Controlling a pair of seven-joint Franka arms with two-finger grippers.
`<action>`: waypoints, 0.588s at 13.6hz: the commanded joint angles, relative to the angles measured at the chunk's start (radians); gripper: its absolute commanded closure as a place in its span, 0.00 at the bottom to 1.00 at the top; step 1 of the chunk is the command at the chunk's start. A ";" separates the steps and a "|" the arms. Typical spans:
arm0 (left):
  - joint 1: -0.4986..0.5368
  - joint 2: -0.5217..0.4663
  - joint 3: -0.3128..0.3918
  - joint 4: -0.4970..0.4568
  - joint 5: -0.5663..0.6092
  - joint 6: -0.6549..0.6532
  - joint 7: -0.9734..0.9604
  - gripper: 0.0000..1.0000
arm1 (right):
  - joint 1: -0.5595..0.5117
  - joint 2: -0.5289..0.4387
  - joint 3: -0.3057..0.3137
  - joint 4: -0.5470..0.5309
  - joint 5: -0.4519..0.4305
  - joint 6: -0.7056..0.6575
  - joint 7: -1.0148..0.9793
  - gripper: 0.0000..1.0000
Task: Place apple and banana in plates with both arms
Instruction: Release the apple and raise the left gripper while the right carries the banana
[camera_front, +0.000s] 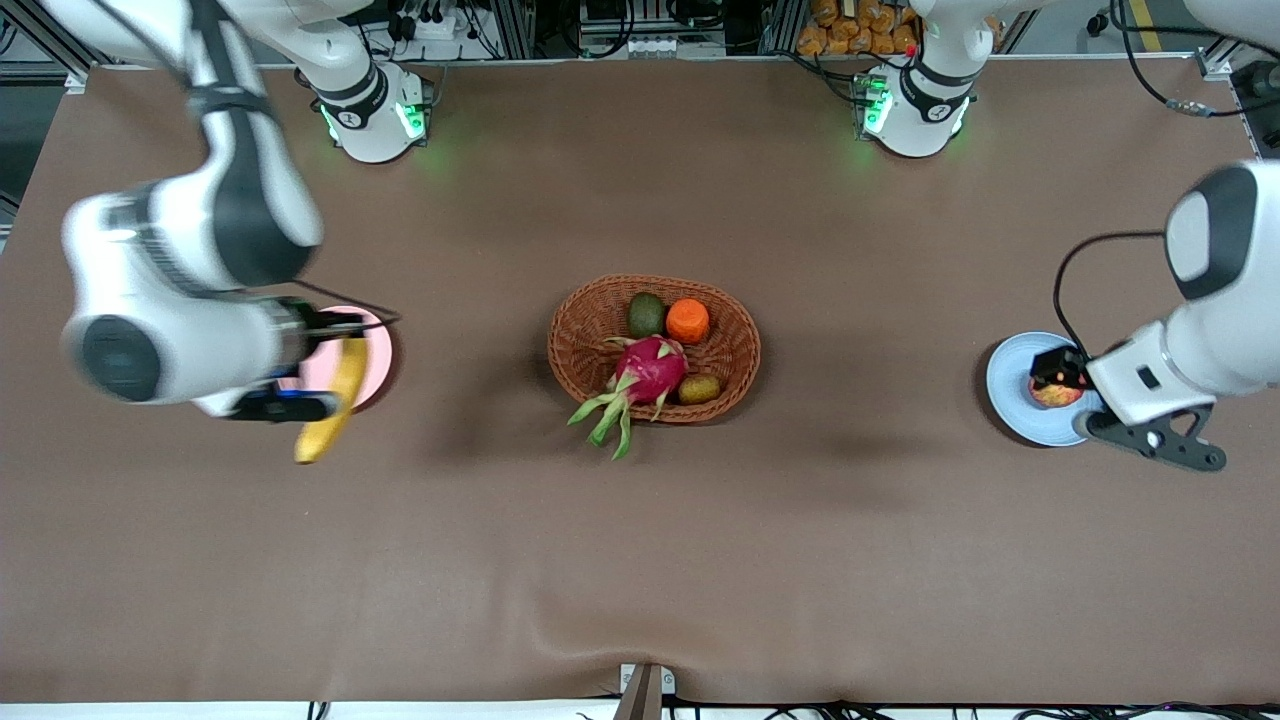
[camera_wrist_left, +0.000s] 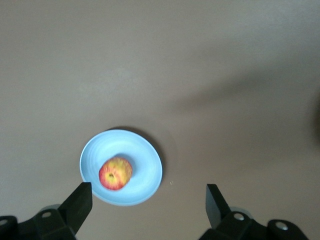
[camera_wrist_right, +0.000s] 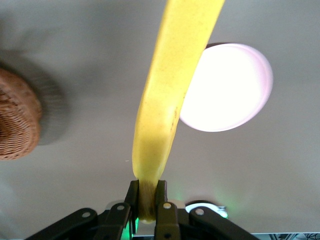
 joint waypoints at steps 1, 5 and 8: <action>-0.065 -0.089 0.057 -0.014 -0.046 -0.062 -0.065 0.00 | -0.052 -0.088 0.022 -0.066 -0.069 0.008 -0.068 1.00; -0.056 -0.206 0.086 -0.020 -0.117 -0.177 -0.130 0.00 | -0.103 -0.151 0.022 -0.197 -0.141 0.120 -0.116 1.00; -0.029 -0.271 0.092 -0.026 -0.111 -0.249 -0.140 0.00 | -0.150 -0.193 0.022 -0.375 -0.141 0.259 -0.168 1.00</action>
